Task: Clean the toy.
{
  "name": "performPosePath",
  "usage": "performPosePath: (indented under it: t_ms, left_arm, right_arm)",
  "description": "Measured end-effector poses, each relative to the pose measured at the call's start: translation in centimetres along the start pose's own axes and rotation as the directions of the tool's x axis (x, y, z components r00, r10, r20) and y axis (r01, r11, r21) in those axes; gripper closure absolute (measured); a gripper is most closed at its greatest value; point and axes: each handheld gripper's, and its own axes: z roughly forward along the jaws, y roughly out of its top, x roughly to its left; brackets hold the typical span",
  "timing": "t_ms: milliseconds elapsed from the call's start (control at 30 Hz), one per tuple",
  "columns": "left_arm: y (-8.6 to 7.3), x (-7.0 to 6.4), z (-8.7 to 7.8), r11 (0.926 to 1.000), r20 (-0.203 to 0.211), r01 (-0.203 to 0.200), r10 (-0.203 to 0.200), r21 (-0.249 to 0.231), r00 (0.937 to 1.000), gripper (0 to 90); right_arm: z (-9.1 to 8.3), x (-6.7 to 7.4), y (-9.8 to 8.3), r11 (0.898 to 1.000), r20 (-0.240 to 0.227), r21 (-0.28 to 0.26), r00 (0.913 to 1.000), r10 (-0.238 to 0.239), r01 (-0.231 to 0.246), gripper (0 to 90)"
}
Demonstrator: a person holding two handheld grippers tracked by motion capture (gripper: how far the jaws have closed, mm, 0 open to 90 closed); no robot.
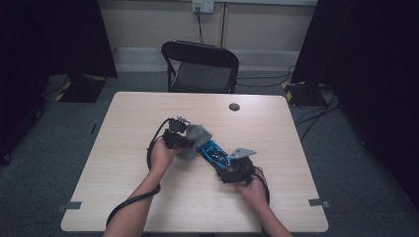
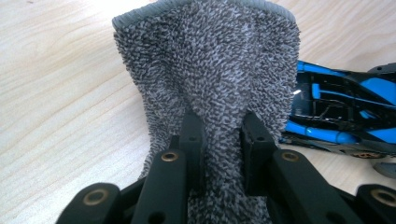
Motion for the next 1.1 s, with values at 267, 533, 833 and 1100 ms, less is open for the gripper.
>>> performPosePath:
  t_ms: [267,533,833,1100]
  left_arm:
    - [-0.5,-0.1,-0.6,1.0000,0.006,-0.006,0.006,-0.006,1.0000,74.4]
    - [-1.9,-0.6,-1.2,0.9998,0.019,-0.021,0.021,-0.002,0.9996,74.4]
    - [-3.5,-1.1,-2.5,0.9988,0.035,-0.049,0.049,-0.002,0.9982,74.4]
    - [-4.4,-1.4,-3.2,0.9984,0.042,-0.056,0.056,-0.005,0.9976,74.4]
  right_arm:
    - [-0.9,-0.6,-0.3,1.000,-0.018,-0.021,0.9997,0.016,-0.016,20.2]
    - [-1.6,-0.6,1.5,1.000,-0.034,-0.025,0.9994,-0.009,0.008,23.3]
    - [-2.0,-0.7,2.6,1.000,-0.039,-0.028,0.9992,0.002,-0.003,25.7]
    - [-1.6,-0.3,4.1,0.999,-0.073,-0.034,0.9973,-0.002,-0.001,33.3]
